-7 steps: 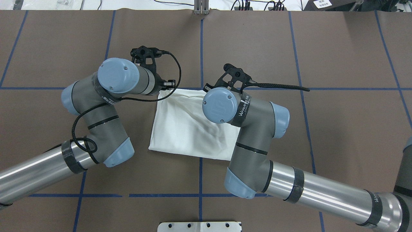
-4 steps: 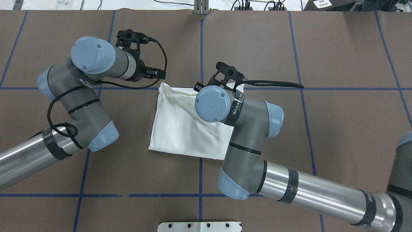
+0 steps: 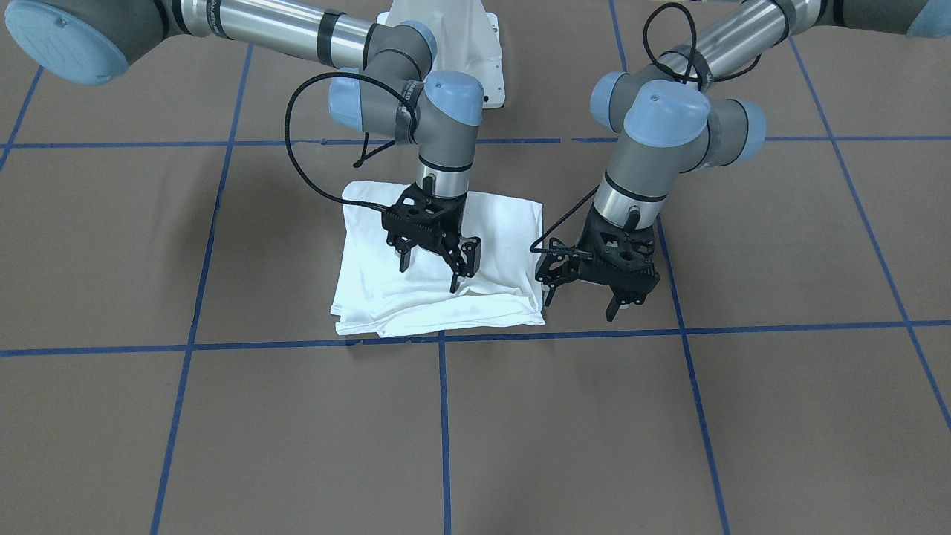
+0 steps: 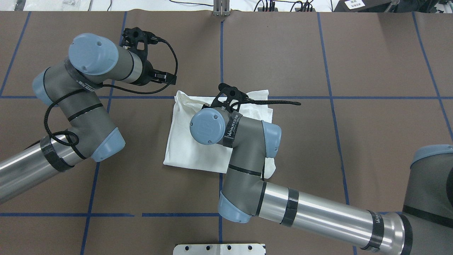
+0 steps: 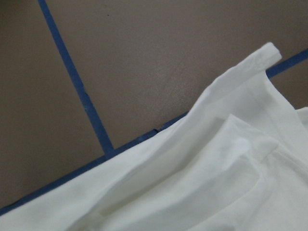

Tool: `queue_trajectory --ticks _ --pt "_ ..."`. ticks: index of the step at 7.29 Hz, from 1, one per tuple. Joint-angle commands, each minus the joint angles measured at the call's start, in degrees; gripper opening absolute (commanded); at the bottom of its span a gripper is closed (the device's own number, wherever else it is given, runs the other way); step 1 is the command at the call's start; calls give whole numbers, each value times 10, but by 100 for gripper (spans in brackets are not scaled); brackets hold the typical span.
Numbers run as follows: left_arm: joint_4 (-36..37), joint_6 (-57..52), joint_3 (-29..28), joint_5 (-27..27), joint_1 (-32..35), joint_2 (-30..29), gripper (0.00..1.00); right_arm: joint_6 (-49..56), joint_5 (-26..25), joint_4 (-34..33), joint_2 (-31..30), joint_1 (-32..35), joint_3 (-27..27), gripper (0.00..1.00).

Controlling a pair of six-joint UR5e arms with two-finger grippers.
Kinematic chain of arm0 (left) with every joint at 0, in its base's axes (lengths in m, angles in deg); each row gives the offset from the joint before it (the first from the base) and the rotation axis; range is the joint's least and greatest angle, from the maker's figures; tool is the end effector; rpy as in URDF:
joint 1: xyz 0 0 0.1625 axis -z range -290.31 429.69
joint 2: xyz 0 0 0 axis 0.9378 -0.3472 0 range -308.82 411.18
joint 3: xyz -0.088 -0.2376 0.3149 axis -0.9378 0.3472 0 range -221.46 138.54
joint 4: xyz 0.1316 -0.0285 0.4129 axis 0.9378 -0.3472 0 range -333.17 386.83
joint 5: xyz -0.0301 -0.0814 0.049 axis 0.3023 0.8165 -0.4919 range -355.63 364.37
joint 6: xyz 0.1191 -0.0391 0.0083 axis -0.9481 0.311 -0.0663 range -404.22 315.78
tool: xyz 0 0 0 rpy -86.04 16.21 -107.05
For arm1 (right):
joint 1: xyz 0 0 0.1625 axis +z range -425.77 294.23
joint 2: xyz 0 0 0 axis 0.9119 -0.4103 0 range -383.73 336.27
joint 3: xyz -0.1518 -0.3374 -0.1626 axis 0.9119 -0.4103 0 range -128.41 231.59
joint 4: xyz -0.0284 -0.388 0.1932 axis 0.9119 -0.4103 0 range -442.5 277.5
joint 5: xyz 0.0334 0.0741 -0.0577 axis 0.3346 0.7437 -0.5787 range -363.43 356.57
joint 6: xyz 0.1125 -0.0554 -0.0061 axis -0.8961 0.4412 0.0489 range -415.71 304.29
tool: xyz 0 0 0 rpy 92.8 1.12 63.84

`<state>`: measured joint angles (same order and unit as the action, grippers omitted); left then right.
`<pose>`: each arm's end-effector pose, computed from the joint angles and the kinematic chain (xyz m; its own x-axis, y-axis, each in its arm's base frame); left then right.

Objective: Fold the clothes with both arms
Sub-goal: 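Raise the left gripper off the fold while the right gripper lays the edge down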

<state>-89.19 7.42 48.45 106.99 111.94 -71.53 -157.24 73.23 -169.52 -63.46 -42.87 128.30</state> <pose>0.4641 -0.5646 0.2585 0.6237 0.2517 -0.7400 0.1671 0.8819 0.4408 -0.6699 -0.4593 0.2018 0.5889 0.4599 0.6646 -0.6458 0.7622 0.0448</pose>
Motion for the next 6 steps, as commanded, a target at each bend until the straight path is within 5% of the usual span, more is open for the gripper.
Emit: queue_trajectory --ticks 1,4,6 --pt "0 2 0 -1 0 0 100 51 -1 0 3 22 -30 100" --pt "0 7 4 -1 -1 1 100 121 0 4 28 104 -122 100" --pt "3 31 1 -1 -8 -2 100 178 42 5 31 150 -123 100"
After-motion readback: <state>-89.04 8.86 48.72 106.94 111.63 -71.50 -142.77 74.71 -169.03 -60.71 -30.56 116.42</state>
